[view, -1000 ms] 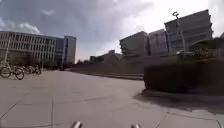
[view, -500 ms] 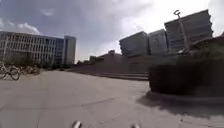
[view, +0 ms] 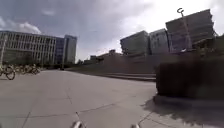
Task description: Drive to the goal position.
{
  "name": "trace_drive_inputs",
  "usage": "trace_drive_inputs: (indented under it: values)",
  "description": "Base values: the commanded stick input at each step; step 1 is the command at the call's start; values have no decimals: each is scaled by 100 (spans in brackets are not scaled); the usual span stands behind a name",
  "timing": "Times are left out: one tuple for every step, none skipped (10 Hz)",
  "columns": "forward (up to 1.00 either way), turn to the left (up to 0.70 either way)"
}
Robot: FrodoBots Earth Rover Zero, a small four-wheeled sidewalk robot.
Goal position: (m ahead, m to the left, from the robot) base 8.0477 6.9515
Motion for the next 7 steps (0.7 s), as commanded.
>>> trace_drive_inputs:
  values:
    - [70, 0]
    - [70, 0]
    - [70, 0]
    - [70, 0]
    - [70, 0]
    - [70, 0]
    - [70, 0]
